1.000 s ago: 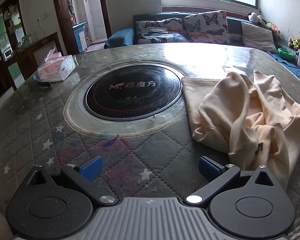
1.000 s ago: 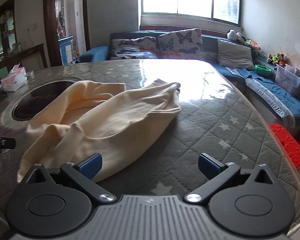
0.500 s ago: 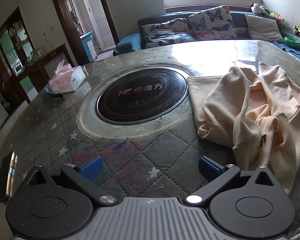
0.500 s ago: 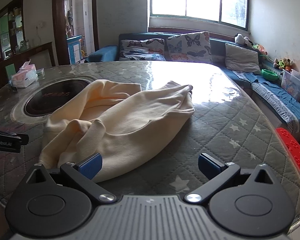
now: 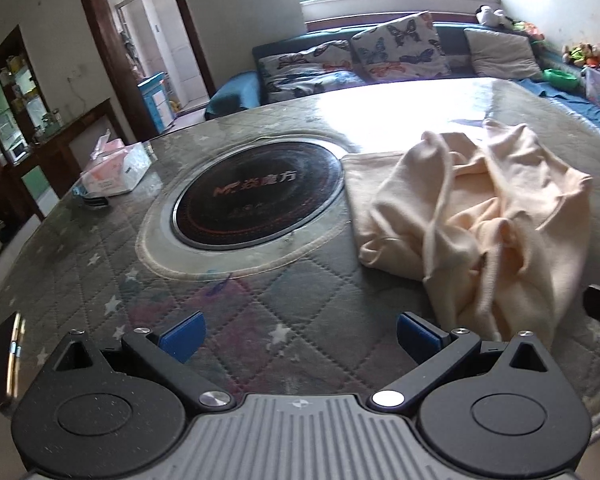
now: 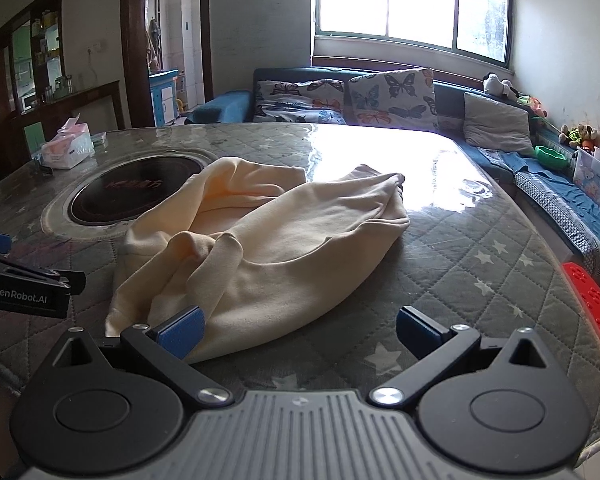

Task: Fold clothes
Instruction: 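Move both grippers toward the crumpled cream sweatshirt on the table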

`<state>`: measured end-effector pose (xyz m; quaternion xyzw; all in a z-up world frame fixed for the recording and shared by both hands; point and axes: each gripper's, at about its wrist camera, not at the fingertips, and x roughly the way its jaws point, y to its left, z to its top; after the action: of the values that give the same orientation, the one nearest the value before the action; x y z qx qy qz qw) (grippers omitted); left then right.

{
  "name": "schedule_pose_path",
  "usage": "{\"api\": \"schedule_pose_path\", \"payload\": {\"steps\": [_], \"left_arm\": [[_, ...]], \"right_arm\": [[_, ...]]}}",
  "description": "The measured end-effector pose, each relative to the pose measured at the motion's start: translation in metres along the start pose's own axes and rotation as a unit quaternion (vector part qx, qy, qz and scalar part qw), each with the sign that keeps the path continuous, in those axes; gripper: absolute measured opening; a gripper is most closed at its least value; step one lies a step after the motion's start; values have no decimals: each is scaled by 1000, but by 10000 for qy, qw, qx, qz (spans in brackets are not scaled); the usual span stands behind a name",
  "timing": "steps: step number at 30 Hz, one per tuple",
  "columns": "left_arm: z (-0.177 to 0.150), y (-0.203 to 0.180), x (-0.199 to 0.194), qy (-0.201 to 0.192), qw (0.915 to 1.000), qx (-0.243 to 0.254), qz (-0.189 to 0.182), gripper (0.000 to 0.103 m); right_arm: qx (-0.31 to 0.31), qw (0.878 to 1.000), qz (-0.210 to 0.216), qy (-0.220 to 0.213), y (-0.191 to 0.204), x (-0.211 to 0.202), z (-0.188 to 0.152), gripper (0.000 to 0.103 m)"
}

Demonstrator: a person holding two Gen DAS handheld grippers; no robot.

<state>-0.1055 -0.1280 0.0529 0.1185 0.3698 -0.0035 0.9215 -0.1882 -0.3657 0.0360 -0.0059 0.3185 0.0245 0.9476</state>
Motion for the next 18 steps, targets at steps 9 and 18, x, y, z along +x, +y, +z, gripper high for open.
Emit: {"api": "schedule_pose_path", "payload": {"steps": [9,18], "left_arm": [[-1,-3,-9,-76,9997,-9,-229,103],[-5,-1,-12,2,9992,-24,-403,103]], "right_arm": [[0,10000,36,-71,0,-7,0,103],[-10,9999,107,-26,2,-9,-2,103]]}}
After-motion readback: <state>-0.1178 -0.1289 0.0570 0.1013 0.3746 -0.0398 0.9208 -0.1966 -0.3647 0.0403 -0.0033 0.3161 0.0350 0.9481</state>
